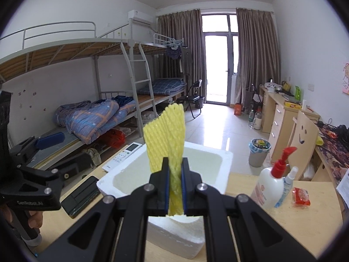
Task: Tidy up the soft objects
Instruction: 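Lower the yellow net into the foam box and open the right tool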
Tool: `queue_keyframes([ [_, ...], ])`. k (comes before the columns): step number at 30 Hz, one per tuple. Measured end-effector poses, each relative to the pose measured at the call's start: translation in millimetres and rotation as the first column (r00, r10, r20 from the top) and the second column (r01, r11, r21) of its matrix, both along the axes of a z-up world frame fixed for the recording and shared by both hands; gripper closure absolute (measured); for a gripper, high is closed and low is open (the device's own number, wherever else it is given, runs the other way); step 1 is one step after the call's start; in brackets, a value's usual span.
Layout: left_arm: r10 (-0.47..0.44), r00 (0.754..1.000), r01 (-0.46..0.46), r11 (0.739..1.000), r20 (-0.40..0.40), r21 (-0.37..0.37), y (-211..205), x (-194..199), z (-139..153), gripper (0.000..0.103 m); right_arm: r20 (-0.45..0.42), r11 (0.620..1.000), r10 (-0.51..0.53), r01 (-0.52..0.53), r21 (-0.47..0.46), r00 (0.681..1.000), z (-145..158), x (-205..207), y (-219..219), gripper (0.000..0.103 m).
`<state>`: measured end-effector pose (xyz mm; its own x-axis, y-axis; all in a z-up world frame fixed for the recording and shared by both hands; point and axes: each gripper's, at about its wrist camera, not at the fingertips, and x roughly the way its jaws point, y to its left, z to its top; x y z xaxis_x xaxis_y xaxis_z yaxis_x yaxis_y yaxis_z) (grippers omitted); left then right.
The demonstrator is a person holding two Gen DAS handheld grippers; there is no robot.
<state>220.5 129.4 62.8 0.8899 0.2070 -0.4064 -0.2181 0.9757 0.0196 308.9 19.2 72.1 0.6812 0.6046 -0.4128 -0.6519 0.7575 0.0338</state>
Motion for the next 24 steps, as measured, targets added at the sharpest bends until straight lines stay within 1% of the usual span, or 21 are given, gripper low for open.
queue_keyframes([
  [6, 0.012, 1.0, -0.012, 1.0, 0.004, -0.004, 10, -5, -1, 0.001, -0.007, 1.0, -0.001, 0.001, -0.011, 1.0, -3, 2, 8, 0.091],
  [8, 0.013, 1.0, -0.013, 1.0, 0.003, -0.008, 11, -6, -1, 0.001, -0.013, 1.0, 0.003, -0.003, -0.017, 1.0, -5, 4, 10, 0.087],
  [9, 0.013, 1.0, -0.013, 1.0, 0.004, -0.006, 11, -7, -1, 0.001, -0.016, 1.0, 0.005, -0.006, -0.019, 1.0, -5, 4, 11, 0.075],
  [10, 0.012, 1.0, -0.012, 1.0, 0.005, -0.006, 10, -6, -1, 0.001, -0.017, 1.0, 0.006, -0.006, -0.022, 1.0, -4, 5, 13, 0.057],
  [12, 0.011, 1.0, -0.011, 1.0, 0.008, -0.007, 11, -6, -1, 0.001, -0.015, 1.0, 0.013, -0.013, -0.014, 1.0, -5, 3, 14, 0.038],
  [13, 0.012, 1.0, -0.012, 1.0, 0.008, -0.008, 11, -6, -1, 0.001, -0.013, 1.0, 0.014, -0.014, -0.009, 1.0, -4, 2, 13, 0.035],
  [16, 0.01, 1.0, -0.009, 1.0, 0.008, -0.016, 14, -7, -1, 0.001, -0.01, 1.0, 0.002, -0.002, -0.015, 1.0, -3, 1, 14, 0.028],
  [24, -0.003, 1.0, 0.004, 1.0, 0.025, -0.011, 12, -16, 2, 0.001, 0.002, 1.0, -0.011, 0.011, -0.021, 1.0, 2, -2, 11, 0.027],
])
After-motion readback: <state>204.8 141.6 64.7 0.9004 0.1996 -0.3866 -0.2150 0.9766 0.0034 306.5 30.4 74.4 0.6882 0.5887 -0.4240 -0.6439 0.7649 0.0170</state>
